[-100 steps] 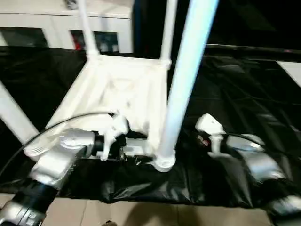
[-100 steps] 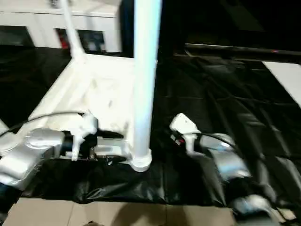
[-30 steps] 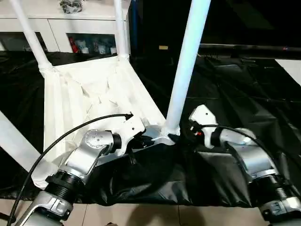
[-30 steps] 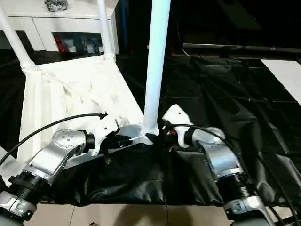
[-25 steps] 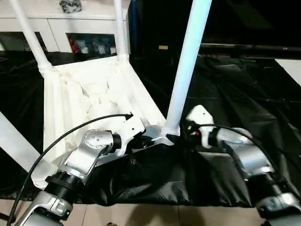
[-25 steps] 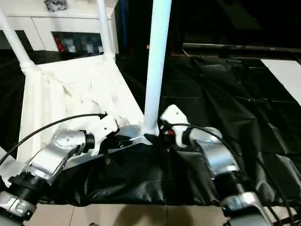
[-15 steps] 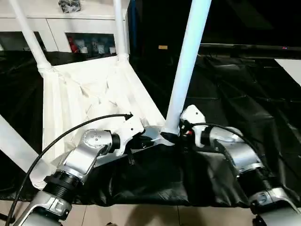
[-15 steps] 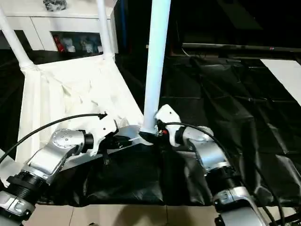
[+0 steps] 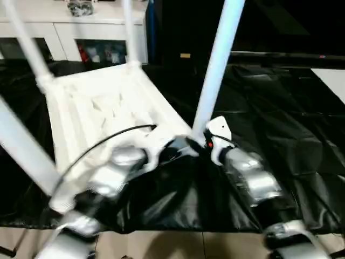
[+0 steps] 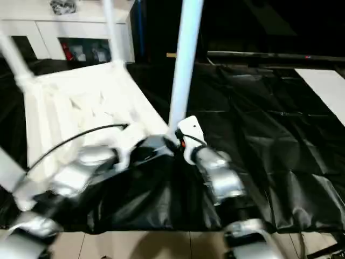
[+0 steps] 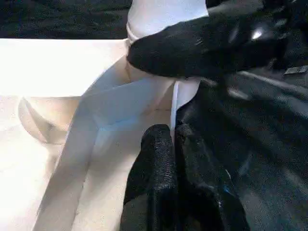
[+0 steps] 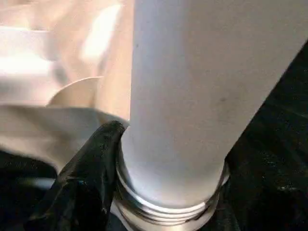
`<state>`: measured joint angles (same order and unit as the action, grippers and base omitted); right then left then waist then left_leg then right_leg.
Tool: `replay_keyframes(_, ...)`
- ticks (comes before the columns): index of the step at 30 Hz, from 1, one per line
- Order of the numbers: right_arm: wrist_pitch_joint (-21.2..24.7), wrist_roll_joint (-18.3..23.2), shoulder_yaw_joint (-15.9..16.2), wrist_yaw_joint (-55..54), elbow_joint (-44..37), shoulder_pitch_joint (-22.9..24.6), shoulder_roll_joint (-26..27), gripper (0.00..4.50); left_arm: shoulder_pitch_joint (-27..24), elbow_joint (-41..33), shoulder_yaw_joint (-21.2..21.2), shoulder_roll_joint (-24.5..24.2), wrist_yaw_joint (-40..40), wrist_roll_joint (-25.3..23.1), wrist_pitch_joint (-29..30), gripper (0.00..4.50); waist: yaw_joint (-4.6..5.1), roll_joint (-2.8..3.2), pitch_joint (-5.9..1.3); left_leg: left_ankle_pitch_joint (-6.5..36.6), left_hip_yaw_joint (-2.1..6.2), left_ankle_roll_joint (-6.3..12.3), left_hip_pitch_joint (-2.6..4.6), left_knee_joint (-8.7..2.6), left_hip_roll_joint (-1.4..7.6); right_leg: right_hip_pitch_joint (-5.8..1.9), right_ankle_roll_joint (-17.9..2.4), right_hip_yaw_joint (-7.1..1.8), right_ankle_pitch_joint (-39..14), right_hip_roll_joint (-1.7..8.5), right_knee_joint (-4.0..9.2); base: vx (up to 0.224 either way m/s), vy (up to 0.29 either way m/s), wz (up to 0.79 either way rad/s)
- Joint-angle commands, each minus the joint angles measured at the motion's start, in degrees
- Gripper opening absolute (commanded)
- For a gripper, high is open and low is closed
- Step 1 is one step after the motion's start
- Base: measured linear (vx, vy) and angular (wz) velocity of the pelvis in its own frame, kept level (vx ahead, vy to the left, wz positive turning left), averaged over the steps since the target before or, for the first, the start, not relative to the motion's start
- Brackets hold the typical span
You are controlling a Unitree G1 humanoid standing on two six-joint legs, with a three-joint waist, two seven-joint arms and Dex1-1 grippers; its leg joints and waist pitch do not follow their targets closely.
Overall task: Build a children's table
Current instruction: Rotate leg to tighten
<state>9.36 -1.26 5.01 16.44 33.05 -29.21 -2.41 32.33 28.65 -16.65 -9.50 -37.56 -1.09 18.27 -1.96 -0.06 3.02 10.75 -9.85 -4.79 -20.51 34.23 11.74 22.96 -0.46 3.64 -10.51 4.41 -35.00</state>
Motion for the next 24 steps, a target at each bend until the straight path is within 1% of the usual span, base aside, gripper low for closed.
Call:
replay_keyframes(1, 0.1, -0.3, 4.6, 1.5, 2.2, 0.0, 4.2, 2.72, 1.9, 1.9, 0.7, 2.9, 5.3, 0.3, -1.9, 0.00, -0.04, -0.52, -3.17, 16.1, 0.26, -0.11, 0.33, -4.52, 0.73, -1.91, -6.7, -2.26, -24.9, 3.23, 5.69, 0.000, 0.000, 0.00)
replay_keyframes(2, -0.4, -0.2, 5.0, 2.0, 2.4, -0.5, 4.7, 2.72, 2.2, 2.2, 0.3, 3.2, 4.9, 0.0, -2.7, 0.00, 0.04, -0.58, -3.18, 16.5, 0.31, 0.01, 0.27, -4.56, 0.73, -1.94, -6.6, -2.22, -25.1, 3.22, 5.71, 0.000, 0.000, 0.00)
replay_keyframes(3, -0.8, -0.1, 5.2, 2.5, 2.3, -0.7, 4.8, 2.72, 2.3, 2.4, 0.0, 3.1, 4.2, -0.2, -3.6, 0.00, -0.03, -0.38, -3.19, 16.6, 0.33, 0.12, 0.25, -4.56, 0.69, -1.94, -6.5, -2.23, -25.1, 3.25, 5.80, 0.000, 0.000, 0.00)
replay_keyframes(4, -1.1, 0.0, 4.8, 2.9, 1.8, -0.7, 4.9, 2.72, 2.3, 2.5, -0.1, 2.9, 3.6, -0.6, -4.3, 0.00, 0.00, -0.44, -3.19, 16.6, 0.31, 0.16, 0.19, -4.59, 0.73, -1.97, -6.4, -2.28, -24.6, 3.21, 5.77, 0.000, 0.000, 0.00)
replay_keyframes(5, -1.2, 0.6, 4.4, 4.0, 1.3, -0.6, 4.8, 3.07, 2.2, 2.4, -0.1, 2.6, 2.8, -0.7, -4.7, 0.00, -0.05, -0.43, -3.23, 16.5, 0.29, 0.25, 0.21, -4.57, 0.72, -1.96, -6.5, -2.30, -24.2, 3.20, 5.73, 0.000, 0.000, 0.00)
replay_keyframes(7, -0.9, 1.7, 3.7, 6.4, -0.3, -0.2, 3.8, 3.42, 1.6, 1.5, -0.3, 1.3, 0.2, -0.3, -5.6, 0.00, -0.10, -0.29, -3.31, 16.2, 0.31, 0.44, 0.12, -4.60, 0.76, -2.07, -6.8, -2.35, -23.2, 3.25, 5.63, 0.000, 0.000, 0.00)
replay_keyframes(9, -0.4, 2.9, 3.8, 10.1, -2.5, 0.5, 1.7, 3.51, 0.8, 0.2, -0.3, -0.4, -2.9, 0.4, -6.3, 0.00, -0.12, -0.34, -3.33, 15.6, 0.29, 0.95, -0.11, -4.65, 0.81, -2.33, -7.3, -2.36, -21.4, 3.16, 5.48, 0.000, 0.000, 0.00)
replay_keyframes(10, -0.1, 3.2, 4.1, 12.1, -3.7, 1.0, 0.4, 3.64, 0.4, -0.4, -0.2, -1.1, -4.1, 0.7, -6.1, 0.00, -0.19, -0.13, -3.40, 15.1, 0.25, 1.00, -0.06, -4.62, 0.92, -2.27, -7.9, -2.43, -20.0, 3.16, 5.28, 0.000, 0.000, 0.00)
replay_keyframes(11, 0.0, 3.5, 5.3, 16.5, -5.8, 2.0, -2.7, 3.87, -0.3, -1.3, 0.0, -2.8, -6.7, 1.2, -7.4, 0.00, -0.24, -0.18, -3.53, 14.2, 0.22, 1.16, -0.12, -4.53, 0.90, -2.54, -8.6, -2.38, -18.2, 3.11, 5.10, 0.000, 0.000, 0.00)
replay_keyframes(13, 0.0, 3.5, 5.9, 18.5, -6.8, 2.5, -4.1, 3.99, -0.7, -1.8, 0.1, -3.5, -8.0, 1.6, -7.7, 0.00, -0.49, -0.18, -3.54, 13.2, 0.12, 1.71, -0.13, -4.44, 0.94, -2.62, -9.1, -2.44, -16.2, 3.09, 5.00, 0.000, 0.000, 0.00)
replay_keyframes(14, 0.2, 3.9, 7.2, 23.8, -9.2, 3.8, -8.0, 4.10, -1.7, -3.4, 0.4, -5.4, -12.0, 3.1, -8.4, 0.00, -0.60, -0.23, -3.66, 11.7, 0.14, 2.06, -0.21, -4.39, 0.91, -3.03, -9.9, -2.39, -13.9, 3.09, 4.70, 0.000, 0.000, 0.00)
replay_keyframes(15, 0.4, 4.2, 7.5, 25.9, -10.1, 4.3, -9.4, 4.10, -2.1, -4.0, 0.3, -6.3, -14.0, 3.7, -9.1, 0.00, -0.54, -0.13, -3.68, 11.3, 0.01, 2.52, -0.22, -4.28, 1.01, -2.84, -10.5, -2.47, -12.8, 3.06, 4.50, 0.000, 0.000, 0.00)
replay_keyframes(16, 0.4, 4.3, 7.5, 26.1, -10.2, 4.4, -9.6, 4.10, -2.2, -4.1, 0.3, -6.4, -14.2, 3.7, -9.2, 0.00, -0.59, -0.09, -3.71, 11.0, 0.01, 2.68, -0.19, -4.26, 1.08, -2.84, -10.8, -2.47, -12.2, 3.10, 4.46, 0.000, 0.000, 0.00)
replay_keyframes(17, 0.3, 4.7, 7.7, 28.9, -11.1, 4.7, -11.4, 4.10, -2.9, -5.4, 0.2, -7.7, -17.0, 4.7, -8.9, 0.00, -0.49, 0.02, -3.70, 10.4, 0.02, 2.74, -0.29, -4.28, 1.12, -2.86, -11.5, -2.47, -11.2, 3.08, 4.24, 0.000, 0.000, 0.00)
replay_keyframes(18, 0.1, 5.1, 7.8, 31.0, -11.6, 4.9, -12.6, 4.10, -3.4, -6.2, 0.0, -8.7, -19.2, 5.3, -9.1, 0.00, -0.59, 0.01, -3.82, 10.0, 0.04, 2.83, -0.22, -4.21, 1.17, -2.94, -12.1, -2.44, -9.9, 3.08, 4.03, 0.000, 0.000, 0.00)
replay_keyframes(19, 0.0, 5.2, 7.9, 32.2, -11.8, 5.0, -13.3, 4.10, -3.7, -6.7, -0.1, -9.2, -20.4, 5.6, -9.4, 0.00, -0.44, -0.06, -3.77, 9.9, 0.05, 2.96, -0.30, -4.28, 1.20, -2.98, -12.4, -2.41, -9.4, 3.00, 3.98, 0.000, 0.000, 0.00)
replay_keyframes(20, -0.1, 5.2, 7.9, 33.4, -12.1, 5.2, -13.8, 4.10, -4.0, -7.1, -0.2, -9.8, -21.4, 5.9, -9.4, 0.00, -0.39, 0.03, -3.75, 10.2, 0.02, 3.03, -0.25, -4.27, 1.25, -2.85, -12.9, -2.37, -9.4, 2.94, 3.95, 0.000, 0.000, 0.00)
replay_keyframes(22, -0.5, 5.5, 8.1, 35.8, -12.4, 5.2, -14.8, 4.10, -4.8, -8.2, -0.6, -11.2, -24.6, 6.8, -9.7, 0.00, -0.42, 0.06, -3.80, 10.1, -0.04, 3.08, -0.13, -4.15, 1.30, -2.79, -13.4, -2.46, -9.2, 3.12, 3.96, 0.000, 0.000, 0.00)
replay_keyframes(23, -0.3, 6.0, 8.3, 37.8, -12.8, 5.0, -15.7, 4.10, -5.4, -9.1, -1.0, -12.4, -27.0, 7.2, -9.8, 0.00, -0.50, 0.14, -3.83, 9.9, -0.01, 3.21, -0.11, -4.18, 1.38, -2.86, -13.8, -2.48, -8.2, 3.14, 3.79, 0.000, 0.000, 0.00)
replay_keyframes(24, -0.2, 6.2, 8.4, 38.4, -12.9, 4.8, -15.9, 4.10, -5.6, -9.4, -1.1, -12.8, -27.6, 7.2, -9.7, 0.00, -0.51, 0.14, -3.85, 9.7, -0.01, 3.35, -0.07, -4.18, 1.41, -2.85, -14.0, -2.47, -7.6, 3.07, 3.69, 0.000, 0.000, 0.00)
